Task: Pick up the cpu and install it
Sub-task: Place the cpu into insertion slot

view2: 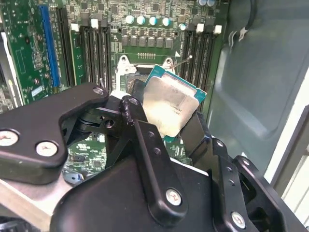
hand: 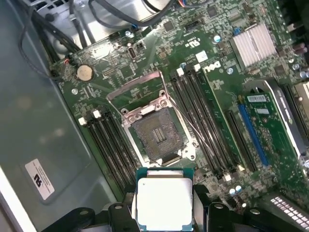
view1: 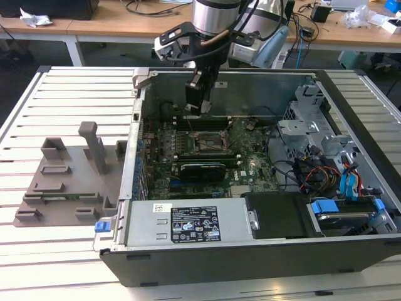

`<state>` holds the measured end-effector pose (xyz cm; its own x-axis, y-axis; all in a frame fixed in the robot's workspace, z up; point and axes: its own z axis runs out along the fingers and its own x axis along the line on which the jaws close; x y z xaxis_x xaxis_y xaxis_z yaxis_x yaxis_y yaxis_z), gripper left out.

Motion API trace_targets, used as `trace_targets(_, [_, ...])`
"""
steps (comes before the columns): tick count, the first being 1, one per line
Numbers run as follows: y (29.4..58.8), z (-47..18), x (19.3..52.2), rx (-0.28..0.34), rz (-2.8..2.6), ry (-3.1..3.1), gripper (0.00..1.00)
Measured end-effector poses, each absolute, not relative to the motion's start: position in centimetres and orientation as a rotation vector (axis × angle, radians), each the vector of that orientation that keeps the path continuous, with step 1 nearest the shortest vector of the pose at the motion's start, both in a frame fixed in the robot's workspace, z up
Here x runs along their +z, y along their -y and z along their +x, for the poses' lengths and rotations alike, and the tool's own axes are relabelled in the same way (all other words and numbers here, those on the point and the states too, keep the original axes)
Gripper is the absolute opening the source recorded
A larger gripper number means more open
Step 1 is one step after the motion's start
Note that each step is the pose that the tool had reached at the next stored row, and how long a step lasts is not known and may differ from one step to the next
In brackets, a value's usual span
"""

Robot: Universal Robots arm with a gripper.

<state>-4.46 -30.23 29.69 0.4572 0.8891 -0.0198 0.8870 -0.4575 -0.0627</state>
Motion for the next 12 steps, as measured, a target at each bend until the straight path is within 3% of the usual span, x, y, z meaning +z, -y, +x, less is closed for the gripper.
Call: trace_targets(12, [30.23,-4.46,29.69,0.071,-2.767,1.384,0.55])
